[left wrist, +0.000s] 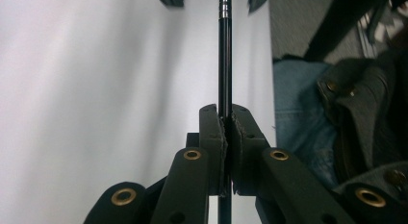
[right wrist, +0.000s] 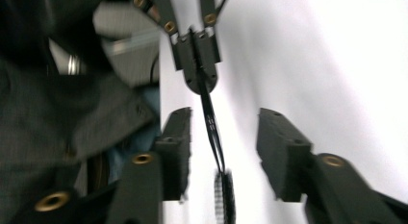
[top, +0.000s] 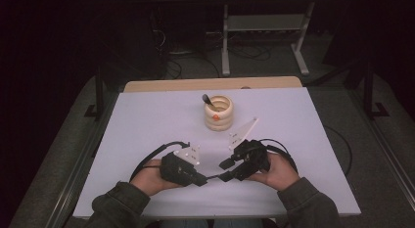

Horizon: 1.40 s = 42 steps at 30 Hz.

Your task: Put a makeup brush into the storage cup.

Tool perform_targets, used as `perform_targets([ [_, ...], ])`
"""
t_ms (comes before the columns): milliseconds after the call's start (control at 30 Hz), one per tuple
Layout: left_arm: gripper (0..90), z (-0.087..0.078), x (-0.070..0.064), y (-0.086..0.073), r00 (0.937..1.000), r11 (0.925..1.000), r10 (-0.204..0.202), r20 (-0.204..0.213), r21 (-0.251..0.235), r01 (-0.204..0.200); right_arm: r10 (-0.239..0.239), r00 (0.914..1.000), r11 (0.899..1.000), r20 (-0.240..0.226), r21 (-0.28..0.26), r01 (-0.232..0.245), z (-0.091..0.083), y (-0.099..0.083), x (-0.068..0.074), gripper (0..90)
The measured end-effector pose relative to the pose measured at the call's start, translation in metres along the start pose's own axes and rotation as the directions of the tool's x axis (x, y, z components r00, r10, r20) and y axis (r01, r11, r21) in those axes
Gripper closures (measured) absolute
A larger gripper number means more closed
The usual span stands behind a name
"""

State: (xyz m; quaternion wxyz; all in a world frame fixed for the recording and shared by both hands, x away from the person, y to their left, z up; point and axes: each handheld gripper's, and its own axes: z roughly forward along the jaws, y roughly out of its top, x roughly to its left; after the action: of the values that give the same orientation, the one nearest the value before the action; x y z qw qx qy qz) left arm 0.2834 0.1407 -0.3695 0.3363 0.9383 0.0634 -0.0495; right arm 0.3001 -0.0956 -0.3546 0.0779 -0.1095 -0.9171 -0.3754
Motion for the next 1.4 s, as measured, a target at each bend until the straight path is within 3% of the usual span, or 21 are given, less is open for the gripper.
perform_targets([
  [33, 84.9, -0.004, 0.002, -0.004, 0.9997, 0.9992, -0.02, -0.012, -0.035, 0.019, 0.042, 0.999, 0.997, 0.015, -0.067, -0.041, -0.004, -0.007, -0.004, 49.7],
  [67, 84.8, -0.004, 0.002, -0.004, 0.9997, 0.9992, -0.02, -0.012, -0.035, 0.019, 0.042, 0.999, 0.997, 0.015, -0.067, -0.041, -0.004, -0.007, -0.004, 49.7],
  [100, 84.8, -0.008, 0.004, -0.006, 0.9986, 0.9964, -0.044, -0.03, -0.074, 0.041, 0.085, 0.9961, 0.989, 0.021, -0.122, -0.082, -0.008, -0.013, -0.007, 48.6],
  [200, 84.8, -0.012, 0.007, -0.009, 0.9965, 0.9916, -0.062, -0.056, -0.117, 0.055, 0.119, 0.9926, 0.979, 0.023, -0.168, -0.114, -0.012, -0.017, -0.008, 48.0],
  [233, 84.8, -0.016, 0.009, -0.01, 0.994, 0.9837, -0.086, -0.068, -0.164, 0.074, 0.143, 0.9896, 0.967, 0.021, -0.214, -0.135, -0.013, -0.02, -0.011, 48.1],
  [333, 84.8, -0.017, 0.011, -0.01, 0.9924, 0.9797, -0.093, -0.08, -0.185, 0.077, 0.151, 0.9879, 0.962, 0.034, -0.235, -0.139, -0.011, -0.02, -0.012, 48.9],
  [367, 84.8, -0.017, 0.01, -0.009, 0.991, 0.9768, -0.098, -0.091, -0.2, 0.078, 0.152, 0.9884, 0.953, 0.007, -0.265, -0.145, -0.009, -0.02, -0.014, 52.0],
  [400, 84.8, -0.017, 0.01, -0.009, 0.991, 0.9768, -0.098, -0.091, -0.2, 0.078, 0.152, 0.9884, 0.953, 0.007, -0.265, -0.145, -0.009, -0.02, -0.014, 52.0],
  [433, 84.8, -0.016, 0.01, -0.009, 0.9902, 0.9733, -0.108, -0.088, -0.212, 0.088, 0.165, 0.986, 0.939, -0.027, -0.301, -0.165, -0.006, -0.019, -0.017, 54.0],
  [467, 84.8, -0.016, 0.01, -0.009, 0.9902, 0.9748, -0.104, -0.094, -0.207, 0.082, 0.165, 0.986, 0.939, -0.027, -0.301, -0.165, -0.006, -0.019, -0.017, 54.0],
  [500, 84.8, -0.015, 0.01, -0.008, 0.9895, 0.9732, -0.108, -0.096, -0.214, 0.086, 0.17, 0.9839, 0.927, -0.055, -0.33, -0.179, -0.004, -0.018, -0.018, 57.0],
  [700, 84.8, -0.012, 0.01, -0.006, 0.9868, 0.967, -0.122, -0.106, -0.237, 0.094, 0.176, 0.9801, 0.914, -0.093, -0.354, -0.197, 0.004, -0.011, -0.019, 70.4],
  [800, 84.8, -0.01, 0.011, -0.006, 0.9872, 0.9683, -0.118, -0.107, -0.233, 0.09, 0.18, 0.9782, 0.911, -0.103, -0.358, -0.206, 0.007, -0.011, -0.02, 76.9],
  [833, 84.8, -0.009, 0.011, -0.006, 0.9877, 0.9684, -0.114, -0.107, -0.234, 0.087, 0.189, 0.9739, 0.903, -0.126, -0.369, -0.223, 0.007, -0.011, -0.023, 81.2],
  [933, 84.3, -0.006, 0.01, -0.006, 0.9879, 0.97, -0.115, -0.104, -0.226, 0.089, 0.192, 0.9684, 0.897, -0.159, -0.371, -0.239, 0.007, -0.011, -0.024, 84.2],
  [1000, 84.1, -0.005, 0.01, -0.006, 0.9894, 0.9729, -0.108, -0.097, -0.215, 0.085, 0.181, 0.9705, 0.903, -0.159, -0.364, -0.228, 0.007, -0.01, -0.023, 84.6],
  [1033, 80.2, -0.005, 0.009, -0.006, 0.9894, 0.9767, -0.106, -0.1, -0.198, 0.084, 0.174, 0.9732, 0.914, -0.15, -0.343, -0.216, 0.007, -0.008, -0.022, 84.8],
  [1067, 77.4, -0.005, 0.009, -0.006, 0.9894, 0.9767, -0.106, -0.1, -0.198, 0.084, 0.174, 0.9732, 0.914, -0.15, -0.343, -0.216, 0.007, -0.008, -0.022, 84.8],
  [1167, 75.3, -0.002, 0.009, -0.007, 0.9893, 0.9789, -0.115, -0.09, -0.18, 0.097, 0.16, 0.9807, 0.937, -0.113, -0.294, -0.187, 0.006, -0.005, -0.019, 84.8],
  [1267, 75.7, -0.001, 0.008, -0.006, 0.9902, 0.9804, -0.109, -0.088, -0.174, 0.092, 0.153, 0.9829, 0.945, -0.103, -0.276, -0.176, 0.004, -0.002, -0.018, 84.8],
  [1400, 83.8, 0.0, 0.008, -0.006, 0.9915, 0.9815, -0.102, -0.08, -0.17, 0.088, 0.129, 0.9878, 0.953, -0.088, -0.265, -0.148, 0.003, 0.003, -0.016, 84.8],
])
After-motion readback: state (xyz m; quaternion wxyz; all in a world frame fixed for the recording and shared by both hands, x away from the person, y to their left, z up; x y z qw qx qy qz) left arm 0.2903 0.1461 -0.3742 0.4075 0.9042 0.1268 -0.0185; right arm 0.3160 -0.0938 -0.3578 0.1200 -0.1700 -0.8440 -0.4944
